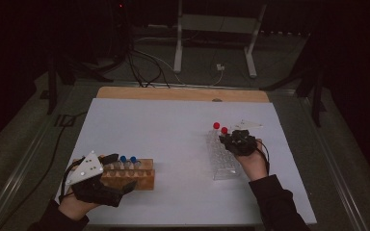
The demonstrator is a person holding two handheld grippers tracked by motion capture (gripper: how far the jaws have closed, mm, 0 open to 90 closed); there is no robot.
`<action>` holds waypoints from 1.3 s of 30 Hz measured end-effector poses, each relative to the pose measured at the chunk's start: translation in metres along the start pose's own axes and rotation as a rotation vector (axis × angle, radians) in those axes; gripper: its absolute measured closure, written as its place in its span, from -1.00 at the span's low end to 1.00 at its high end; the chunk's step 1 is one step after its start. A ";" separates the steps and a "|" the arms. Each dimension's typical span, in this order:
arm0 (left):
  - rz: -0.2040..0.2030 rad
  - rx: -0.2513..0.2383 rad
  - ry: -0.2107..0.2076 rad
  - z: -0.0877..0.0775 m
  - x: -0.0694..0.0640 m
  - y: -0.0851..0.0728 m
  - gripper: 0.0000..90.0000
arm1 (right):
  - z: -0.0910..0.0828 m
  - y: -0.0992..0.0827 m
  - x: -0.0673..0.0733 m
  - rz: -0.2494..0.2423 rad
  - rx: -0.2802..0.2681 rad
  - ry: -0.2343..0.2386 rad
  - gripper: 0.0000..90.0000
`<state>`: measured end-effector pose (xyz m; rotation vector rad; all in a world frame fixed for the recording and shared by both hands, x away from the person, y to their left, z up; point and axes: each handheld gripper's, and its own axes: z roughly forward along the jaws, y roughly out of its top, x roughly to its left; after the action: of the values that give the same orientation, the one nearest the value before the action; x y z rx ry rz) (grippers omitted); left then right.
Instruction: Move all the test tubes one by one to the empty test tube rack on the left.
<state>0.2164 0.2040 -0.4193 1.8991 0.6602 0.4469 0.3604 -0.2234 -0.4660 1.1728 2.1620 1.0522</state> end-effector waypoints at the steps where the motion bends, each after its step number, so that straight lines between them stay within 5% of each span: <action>1: 0.000 0.000 0.001 0.000 0.000 0.000 -0.96 | -0.002 0.001 0.001 -0.008 -0.004 -0.003 0.66; 21: -0.001 0.004 -0.006 0.002 -0.001 0.002 -0.96 | -0.058 0.023 0.011 -0.038 -0.173 -0.005 0.66; 39: 0.009 0.002 -0.065 0.017 -0.012 0.013 -0.96 | -0.058 0.012 0.064 -0.132 -0.118 0.160 0.66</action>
<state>0.2204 0.1805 -0.4139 1.9110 0.6097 0.3880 0.2926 -0.1889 -0.4240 0.9069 2.2285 1.2327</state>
